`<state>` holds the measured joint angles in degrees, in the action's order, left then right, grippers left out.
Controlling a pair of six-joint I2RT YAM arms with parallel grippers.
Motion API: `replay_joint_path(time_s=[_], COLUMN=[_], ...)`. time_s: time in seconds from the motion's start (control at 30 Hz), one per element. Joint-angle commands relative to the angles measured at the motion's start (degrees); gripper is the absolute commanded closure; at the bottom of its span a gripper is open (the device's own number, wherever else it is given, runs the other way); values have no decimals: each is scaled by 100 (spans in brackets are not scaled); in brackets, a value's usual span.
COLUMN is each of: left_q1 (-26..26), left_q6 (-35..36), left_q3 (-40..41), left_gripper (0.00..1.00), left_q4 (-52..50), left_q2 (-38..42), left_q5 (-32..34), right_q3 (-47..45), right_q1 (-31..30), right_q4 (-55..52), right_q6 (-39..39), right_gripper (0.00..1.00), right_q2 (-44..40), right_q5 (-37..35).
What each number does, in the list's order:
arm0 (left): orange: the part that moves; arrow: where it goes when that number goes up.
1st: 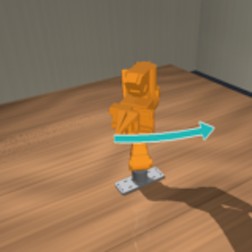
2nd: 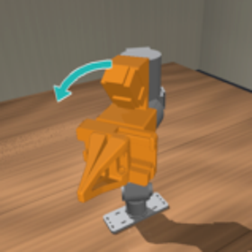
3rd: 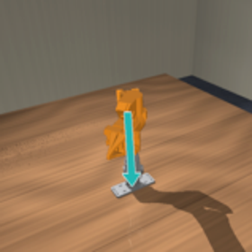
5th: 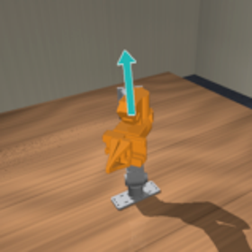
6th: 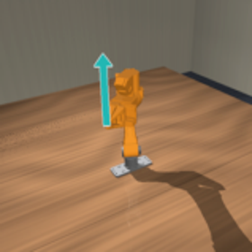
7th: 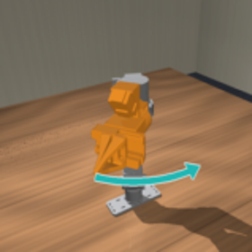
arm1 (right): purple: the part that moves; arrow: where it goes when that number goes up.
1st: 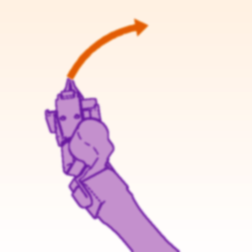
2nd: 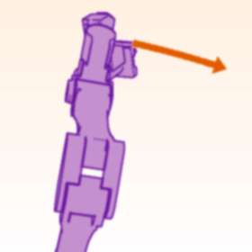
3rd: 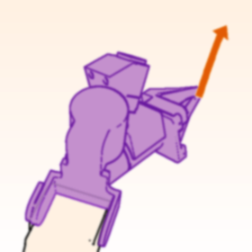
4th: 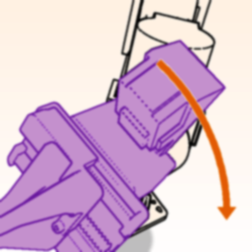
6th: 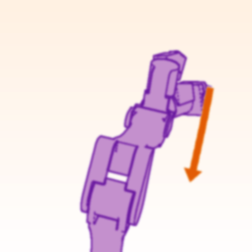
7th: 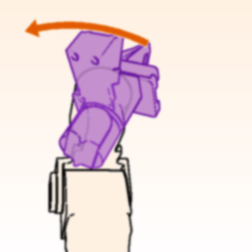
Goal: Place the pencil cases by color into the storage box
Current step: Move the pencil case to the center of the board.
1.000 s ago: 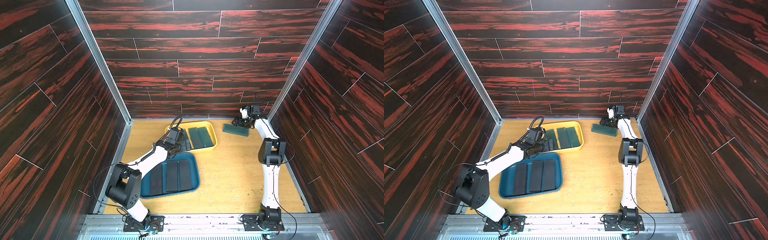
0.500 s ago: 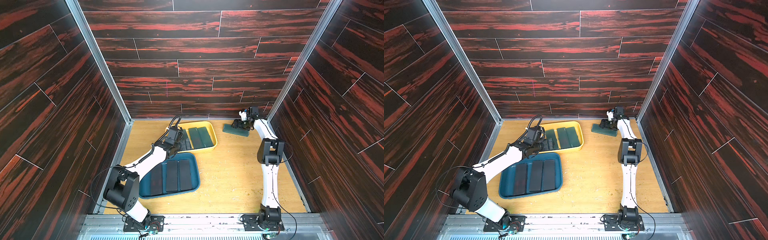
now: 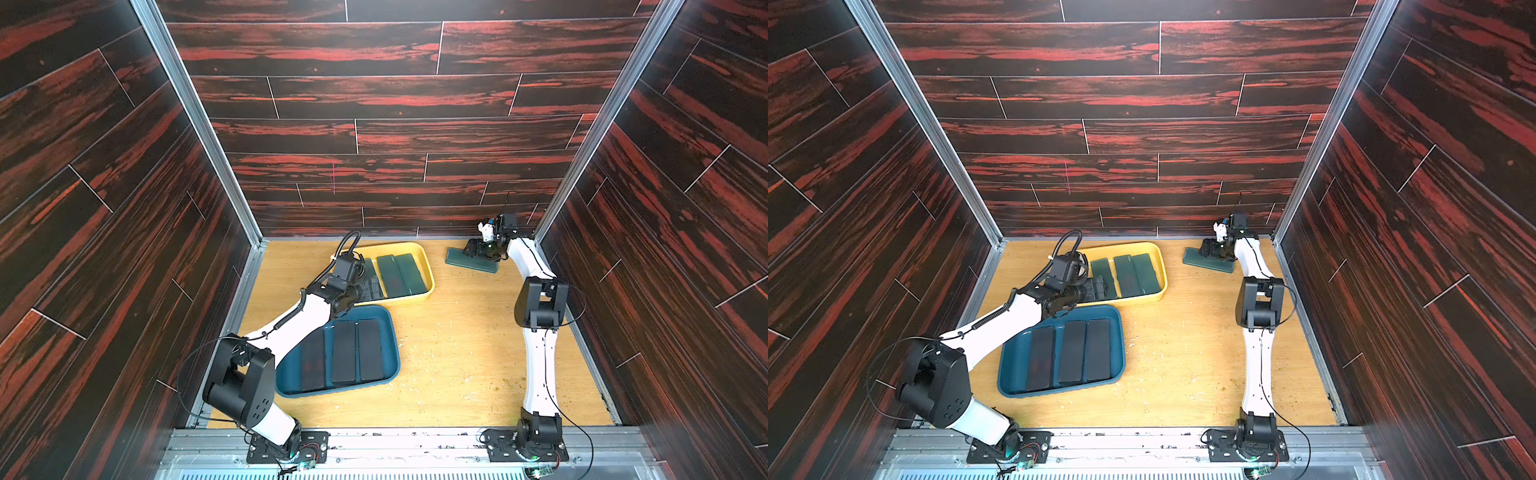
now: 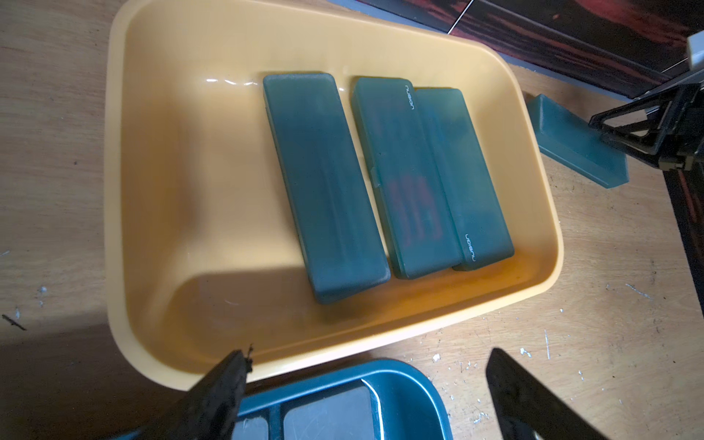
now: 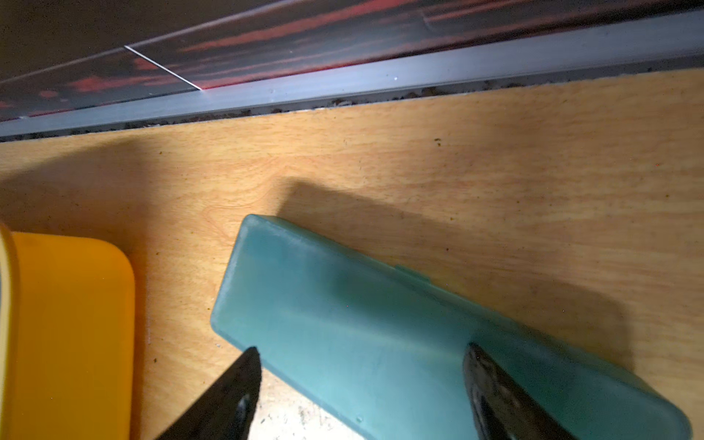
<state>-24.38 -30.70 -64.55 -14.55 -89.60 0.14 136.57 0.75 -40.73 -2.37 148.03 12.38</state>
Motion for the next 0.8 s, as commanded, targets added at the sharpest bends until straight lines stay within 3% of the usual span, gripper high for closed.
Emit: replay_joint_path(time_s=[0.0, 0.33, 0.77], left_q1=[21, 21, 12], left_q6=[-25, 28, -41], left_q3=[88, -109, -93], left_gripper=[2, 2, 2], left_q4=[-4, -163, -84], left_q2=[276, 206, 173], left_q5=[20, 46, -14], right_q3=[204, 947, 775], right_q1=[30, 139, 172], right_q4=[-58, -222, -301], right_q6=[81, 115, 228], right_gripper=[16, 15, 15], right_q2=[126, 672, 806], right_q5=[-141, -131, 24])
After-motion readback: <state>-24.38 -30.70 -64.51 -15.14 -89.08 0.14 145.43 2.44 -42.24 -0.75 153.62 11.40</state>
